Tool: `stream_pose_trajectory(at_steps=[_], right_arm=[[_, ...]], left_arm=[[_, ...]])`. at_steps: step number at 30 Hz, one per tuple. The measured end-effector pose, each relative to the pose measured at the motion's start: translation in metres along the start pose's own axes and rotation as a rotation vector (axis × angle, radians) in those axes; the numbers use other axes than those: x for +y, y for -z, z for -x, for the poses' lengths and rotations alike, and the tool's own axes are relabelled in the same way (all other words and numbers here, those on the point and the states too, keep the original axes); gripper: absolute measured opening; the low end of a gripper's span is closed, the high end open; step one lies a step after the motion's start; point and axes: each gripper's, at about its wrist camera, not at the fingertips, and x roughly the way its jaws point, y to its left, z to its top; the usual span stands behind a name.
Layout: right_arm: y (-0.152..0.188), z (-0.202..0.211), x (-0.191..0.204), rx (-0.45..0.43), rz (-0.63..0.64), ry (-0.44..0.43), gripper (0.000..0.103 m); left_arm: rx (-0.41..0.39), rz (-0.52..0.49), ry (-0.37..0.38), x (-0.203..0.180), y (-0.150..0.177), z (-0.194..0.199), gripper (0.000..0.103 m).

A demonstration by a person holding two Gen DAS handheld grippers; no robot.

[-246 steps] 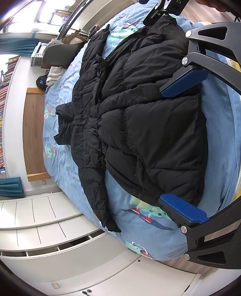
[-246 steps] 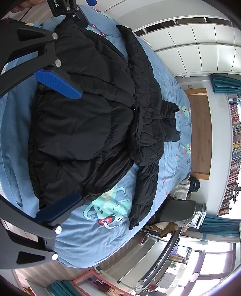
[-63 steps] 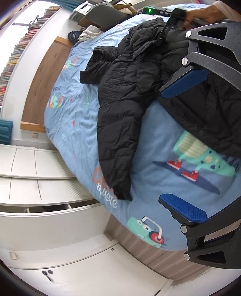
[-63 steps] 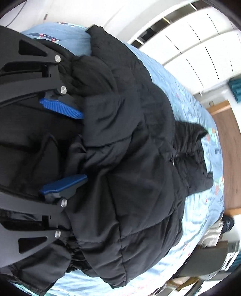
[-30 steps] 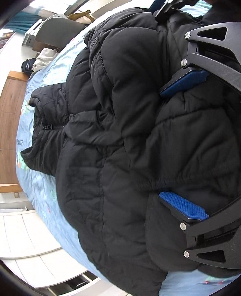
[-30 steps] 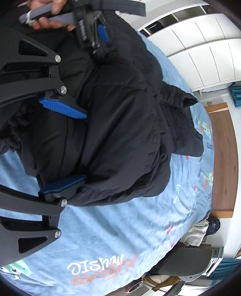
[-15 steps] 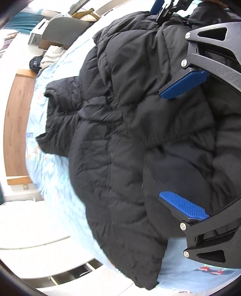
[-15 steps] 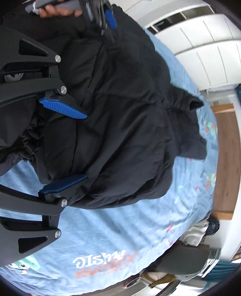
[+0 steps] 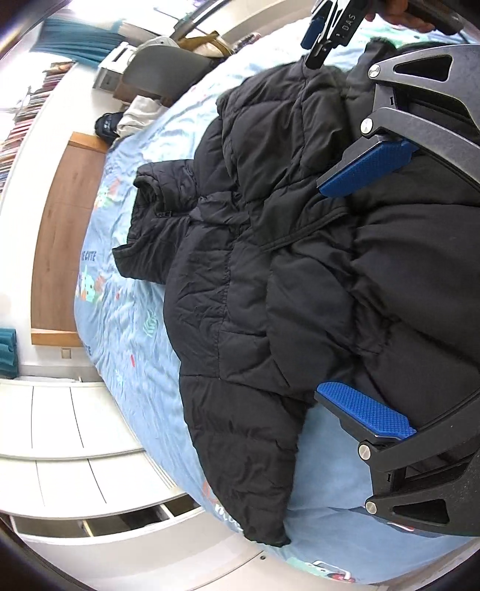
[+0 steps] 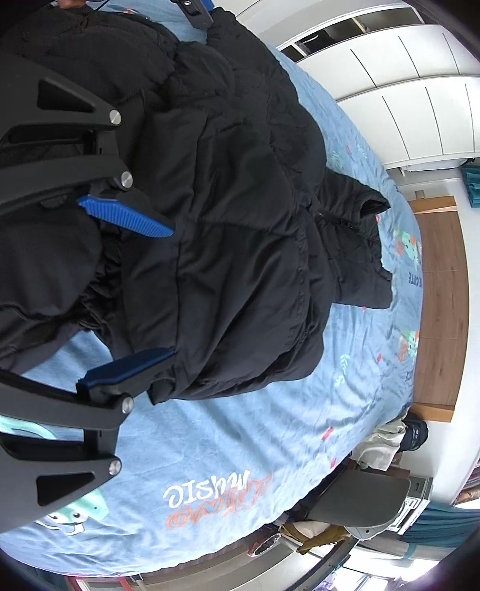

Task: Fold large clothes
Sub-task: 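Release the sleeve onto the coat body and open the right gripper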

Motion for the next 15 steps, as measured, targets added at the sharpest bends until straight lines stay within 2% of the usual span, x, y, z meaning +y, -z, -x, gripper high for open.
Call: stream_pose_trajectory(at_steps=[4,7,12,15], right_arm=[[0.004,0.014,0.011,-0.006,-0.005,0.002,0.061],[0.007,0.023,0.02,-0.009,-0.012,0.0,0.061],[0.01,0.032,0.041,-0.011,-0.014,-0.011,0.061],[0.012,0.035,0.058,-0.011,-0.004,-0.026,0.061]], left_arm=[[0.012,0.061,0.06,0.018,0.005,0.013,0.1],[0.005,0.08,0.056,0.031,0.01,0.023,0.1],[-0.03,0.098,-0.053,0.059,0.02,0.04,0.1],[-0.053,0.11,-0.16,0.082,0.021,0.046,0.1]])
